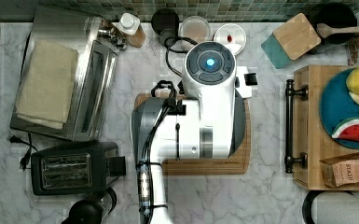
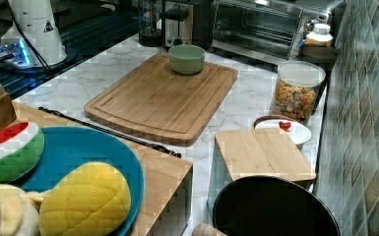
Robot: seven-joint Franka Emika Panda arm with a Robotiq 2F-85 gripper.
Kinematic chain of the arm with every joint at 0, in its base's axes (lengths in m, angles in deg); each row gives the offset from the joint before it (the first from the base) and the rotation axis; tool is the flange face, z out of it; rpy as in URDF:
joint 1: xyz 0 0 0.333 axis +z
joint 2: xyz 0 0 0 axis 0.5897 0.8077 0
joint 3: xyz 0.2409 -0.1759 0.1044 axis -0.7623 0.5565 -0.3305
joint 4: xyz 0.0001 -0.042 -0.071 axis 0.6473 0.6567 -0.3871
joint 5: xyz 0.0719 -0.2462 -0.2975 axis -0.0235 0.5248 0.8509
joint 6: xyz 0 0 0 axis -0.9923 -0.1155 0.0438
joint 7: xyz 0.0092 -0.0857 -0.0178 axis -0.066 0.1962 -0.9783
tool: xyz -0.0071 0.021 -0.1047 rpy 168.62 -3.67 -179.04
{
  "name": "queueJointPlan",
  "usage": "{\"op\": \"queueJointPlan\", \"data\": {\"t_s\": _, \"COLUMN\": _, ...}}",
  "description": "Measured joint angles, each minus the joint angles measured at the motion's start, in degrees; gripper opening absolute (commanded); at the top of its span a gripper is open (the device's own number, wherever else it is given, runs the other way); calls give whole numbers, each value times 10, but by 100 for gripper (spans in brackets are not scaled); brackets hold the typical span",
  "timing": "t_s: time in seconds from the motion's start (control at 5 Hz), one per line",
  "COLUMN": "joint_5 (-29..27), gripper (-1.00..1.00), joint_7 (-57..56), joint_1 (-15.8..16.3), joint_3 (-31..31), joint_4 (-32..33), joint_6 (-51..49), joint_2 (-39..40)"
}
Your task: Open the drawer.
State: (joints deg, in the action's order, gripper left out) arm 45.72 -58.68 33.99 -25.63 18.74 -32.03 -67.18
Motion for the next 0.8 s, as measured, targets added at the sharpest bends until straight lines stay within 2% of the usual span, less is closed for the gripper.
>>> {"op": "queueJointPlan", "data": {"t_s": 0.6, "joint_5": 5, "gripper": 100, "joint_7": -13, "joint_1": -1, "joint_3": -2, "joint_4": 12, "joint_6": 18, "joint_2": 13}}
{"op": "queueJointPlan", "data": {"t_s": 0.8, "joint_5": 19, "gripper": 100, "joint_7": -105, "joint_1": -1, "joint_3": -1, "joint_4": 29, "joint_6": 61, "joint_2": 10}}
